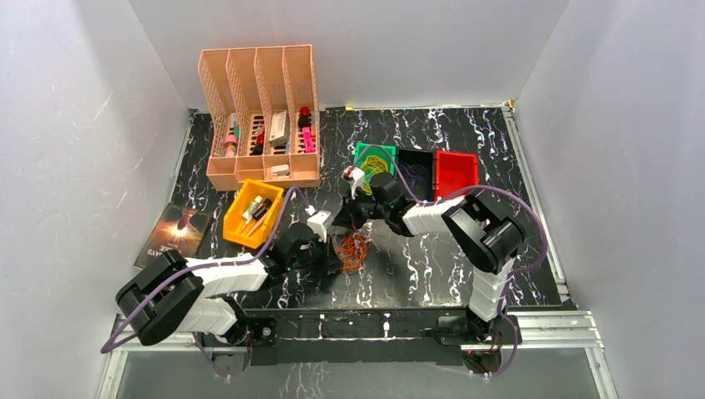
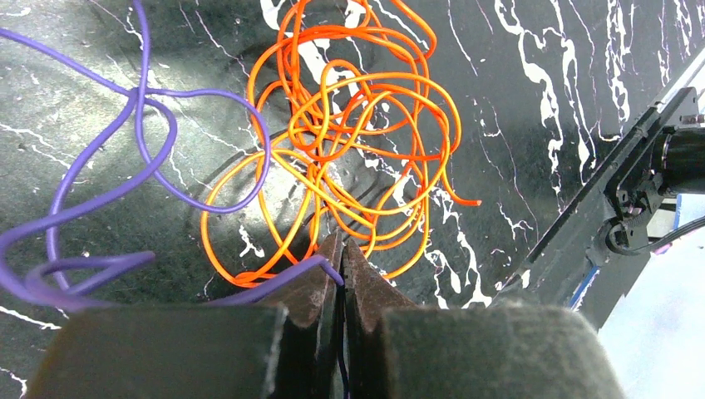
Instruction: Untangle the cables
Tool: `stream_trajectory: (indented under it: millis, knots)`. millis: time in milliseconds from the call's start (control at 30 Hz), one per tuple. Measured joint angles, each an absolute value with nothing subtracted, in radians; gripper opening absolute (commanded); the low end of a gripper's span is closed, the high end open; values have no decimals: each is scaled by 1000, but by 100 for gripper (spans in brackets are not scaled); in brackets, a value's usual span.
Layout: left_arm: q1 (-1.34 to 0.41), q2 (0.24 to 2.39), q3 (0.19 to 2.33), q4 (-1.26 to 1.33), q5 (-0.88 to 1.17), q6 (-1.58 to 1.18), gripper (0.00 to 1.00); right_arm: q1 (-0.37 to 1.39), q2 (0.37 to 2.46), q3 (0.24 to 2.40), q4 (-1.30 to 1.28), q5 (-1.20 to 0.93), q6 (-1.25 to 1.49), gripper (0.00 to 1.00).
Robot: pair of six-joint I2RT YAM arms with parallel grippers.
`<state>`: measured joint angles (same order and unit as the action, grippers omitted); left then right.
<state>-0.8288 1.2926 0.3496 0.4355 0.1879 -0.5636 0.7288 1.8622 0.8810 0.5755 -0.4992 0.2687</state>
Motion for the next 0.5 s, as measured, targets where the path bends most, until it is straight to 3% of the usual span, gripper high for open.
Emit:
stream_trajectory:
  millis: [133,500]
  knots:
    - [-828,1266,342,418,171,-570,0,729,1812,864,556,-462,278,0]
    - [-828,1077,269,385,115,-608,62,729,1485,846,430,-274,233,0]
